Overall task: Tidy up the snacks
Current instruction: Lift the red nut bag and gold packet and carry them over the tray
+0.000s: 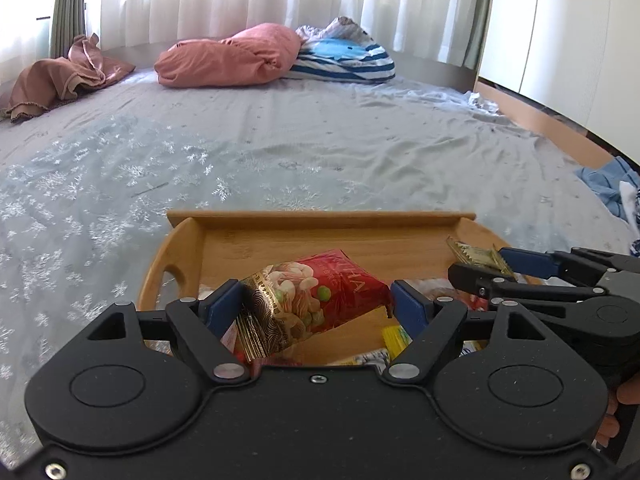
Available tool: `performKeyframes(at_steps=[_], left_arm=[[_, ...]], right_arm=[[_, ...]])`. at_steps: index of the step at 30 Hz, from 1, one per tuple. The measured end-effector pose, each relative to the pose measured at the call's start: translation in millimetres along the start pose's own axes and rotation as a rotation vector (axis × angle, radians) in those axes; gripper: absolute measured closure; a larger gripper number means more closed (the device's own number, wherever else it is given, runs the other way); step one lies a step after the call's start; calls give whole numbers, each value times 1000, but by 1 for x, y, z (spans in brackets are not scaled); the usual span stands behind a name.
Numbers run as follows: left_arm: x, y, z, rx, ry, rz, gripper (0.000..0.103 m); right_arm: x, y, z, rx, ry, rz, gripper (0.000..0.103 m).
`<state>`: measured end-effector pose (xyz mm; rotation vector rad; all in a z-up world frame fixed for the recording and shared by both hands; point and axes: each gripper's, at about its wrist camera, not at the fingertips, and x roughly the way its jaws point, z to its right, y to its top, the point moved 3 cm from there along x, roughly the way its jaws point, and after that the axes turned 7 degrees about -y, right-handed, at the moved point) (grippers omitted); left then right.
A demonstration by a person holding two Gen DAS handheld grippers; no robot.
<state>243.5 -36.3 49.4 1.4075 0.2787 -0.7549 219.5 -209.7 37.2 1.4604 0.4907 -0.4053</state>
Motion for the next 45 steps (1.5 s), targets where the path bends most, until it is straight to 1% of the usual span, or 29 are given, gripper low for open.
performKeyframes(at_steps=[4,7,13,18,35,41,45], left_arm=[[23,0,-2,-14,-13,-33,24],[36,-3,-1,-6,-7,-42,24],[49,-8,-2,0,6,-46,24],[51,-10,-1,32,10,-39,24],[53,-11,-1,38,10,-37,22],[52,-11,-1,38,19,-36,21],[50,-11,-1,40,25,-35,18]], right_arm=[[21,5,3,-6,-7,-34,46],[36,8,3,2,2,-51,46],[57,12,2,1,3,-63,46],[72,8,1,11,25,-92,46],[80,3,3,43,39,-126,45],[80,3,4,50,42,-132,43],[79,3,4,52,45,-130,40]])
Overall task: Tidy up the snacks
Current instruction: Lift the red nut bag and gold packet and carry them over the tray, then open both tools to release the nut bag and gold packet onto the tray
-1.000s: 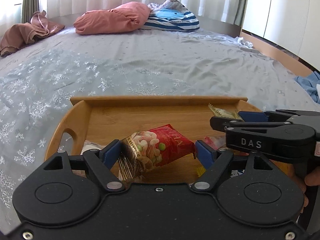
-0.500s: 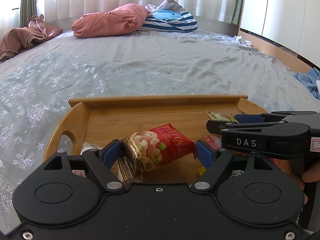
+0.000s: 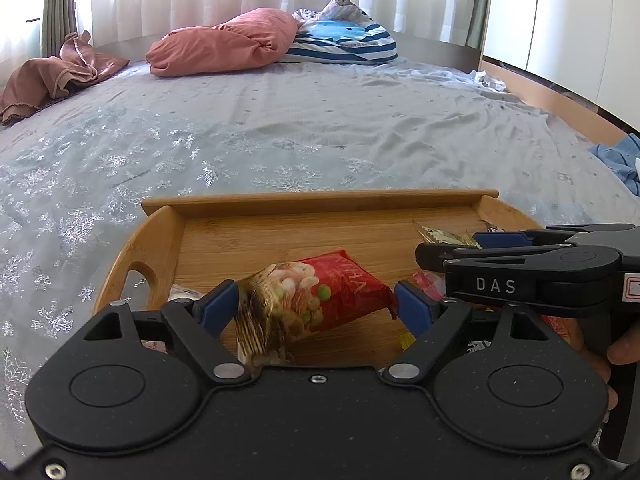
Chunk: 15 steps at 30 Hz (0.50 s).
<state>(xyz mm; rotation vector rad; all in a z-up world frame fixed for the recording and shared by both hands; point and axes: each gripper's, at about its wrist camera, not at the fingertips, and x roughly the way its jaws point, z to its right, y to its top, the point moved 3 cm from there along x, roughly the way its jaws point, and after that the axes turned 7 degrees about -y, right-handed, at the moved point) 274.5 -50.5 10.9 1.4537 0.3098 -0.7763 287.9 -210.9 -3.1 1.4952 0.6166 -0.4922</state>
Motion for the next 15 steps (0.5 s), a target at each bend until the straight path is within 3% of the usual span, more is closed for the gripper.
performKeyframes(at_steps=[9,15], left_arm=[[-9,2,-2,13,-1,11,14],[-26,5,-3,-1,11,22,11]], right_arm=[[-8,-1,1,23,8,11,28],[-27,2,0,39,27,39,27]])
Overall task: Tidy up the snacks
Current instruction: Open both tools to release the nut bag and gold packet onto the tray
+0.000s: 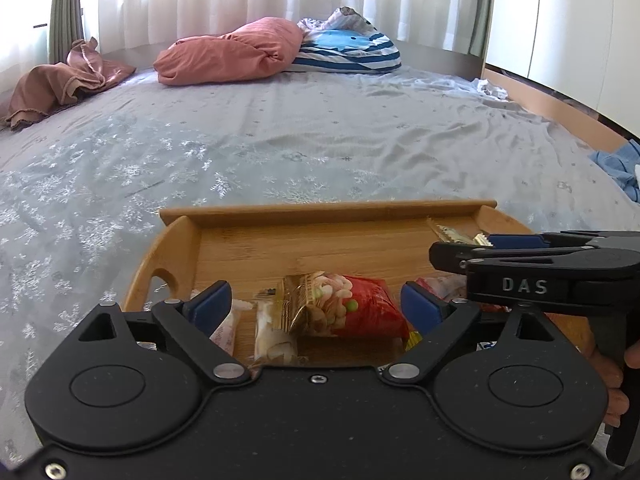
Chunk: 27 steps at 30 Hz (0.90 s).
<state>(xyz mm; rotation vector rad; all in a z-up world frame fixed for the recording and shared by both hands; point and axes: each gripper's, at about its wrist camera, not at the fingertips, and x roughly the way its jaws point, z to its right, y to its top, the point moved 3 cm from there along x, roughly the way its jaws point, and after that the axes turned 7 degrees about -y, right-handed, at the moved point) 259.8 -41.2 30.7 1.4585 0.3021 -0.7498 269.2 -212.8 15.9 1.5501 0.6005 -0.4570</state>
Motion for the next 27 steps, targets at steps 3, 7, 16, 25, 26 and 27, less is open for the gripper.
performKeyframes(at_steps=[3,7,16,25,26,27], left_arm=[[-15,2,3,19,-7,21,9],[-38,4,7,47,10,42,3],[-85,-5,8,25,30,17,2],[-130,-24,4,-10,42,23,2],[-134,-27,4,-13,44,24,2],[-139,-31,4,-15,45,24,2]], right_arm=[[-15,1,0,15,10,21,27],[-39,1,-3,4,16,52,26],[-92,-2,-17,-39,33,120,24],[-130,-17,-29,-70,34,157,21],[-134,-20,-31,-74,33,158,21],[-137,-24,-32,-74,32,158,21]])
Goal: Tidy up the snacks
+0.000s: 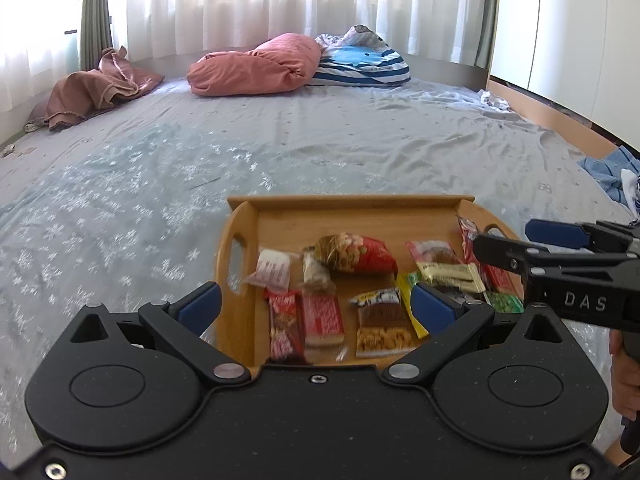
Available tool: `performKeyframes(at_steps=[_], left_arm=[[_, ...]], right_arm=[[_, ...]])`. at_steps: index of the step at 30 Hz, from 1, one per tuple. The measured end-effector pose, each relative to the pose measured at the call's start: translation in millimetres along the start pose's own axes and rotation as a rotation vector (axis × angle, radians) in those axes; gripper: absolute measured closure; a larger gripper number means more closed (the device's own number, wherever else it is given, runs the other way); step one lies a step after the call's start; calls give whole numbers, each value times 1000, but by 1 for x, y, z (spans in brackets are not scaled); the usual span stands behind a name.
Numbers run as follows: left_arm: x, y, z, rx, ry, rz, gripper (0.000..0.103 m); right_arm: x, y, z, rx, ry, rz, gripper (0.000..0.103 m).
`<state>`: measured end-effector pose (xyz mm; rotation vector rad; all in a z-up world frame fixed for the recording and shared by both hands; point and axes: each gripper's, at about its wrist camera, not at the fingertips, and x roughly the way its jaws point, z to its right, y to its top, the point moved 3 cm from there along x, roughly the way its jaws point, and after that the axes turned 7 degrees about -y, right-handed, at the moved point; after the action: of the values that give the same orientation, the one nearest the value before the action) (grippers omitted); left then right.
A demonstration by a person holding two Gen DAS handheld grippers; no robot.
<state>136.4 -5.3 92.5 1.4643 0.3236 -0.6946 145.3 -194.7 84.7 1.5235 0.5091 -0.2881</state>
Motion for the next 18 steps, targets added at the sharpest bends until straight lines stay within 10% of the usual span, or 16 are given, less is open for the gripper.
performKeyframes(at_steps=[18], left_arm=[[-30,-74,-5,-95,31,-40,2]], right_arm=[[-51,-65,-20,-51,-22,-1,16]])
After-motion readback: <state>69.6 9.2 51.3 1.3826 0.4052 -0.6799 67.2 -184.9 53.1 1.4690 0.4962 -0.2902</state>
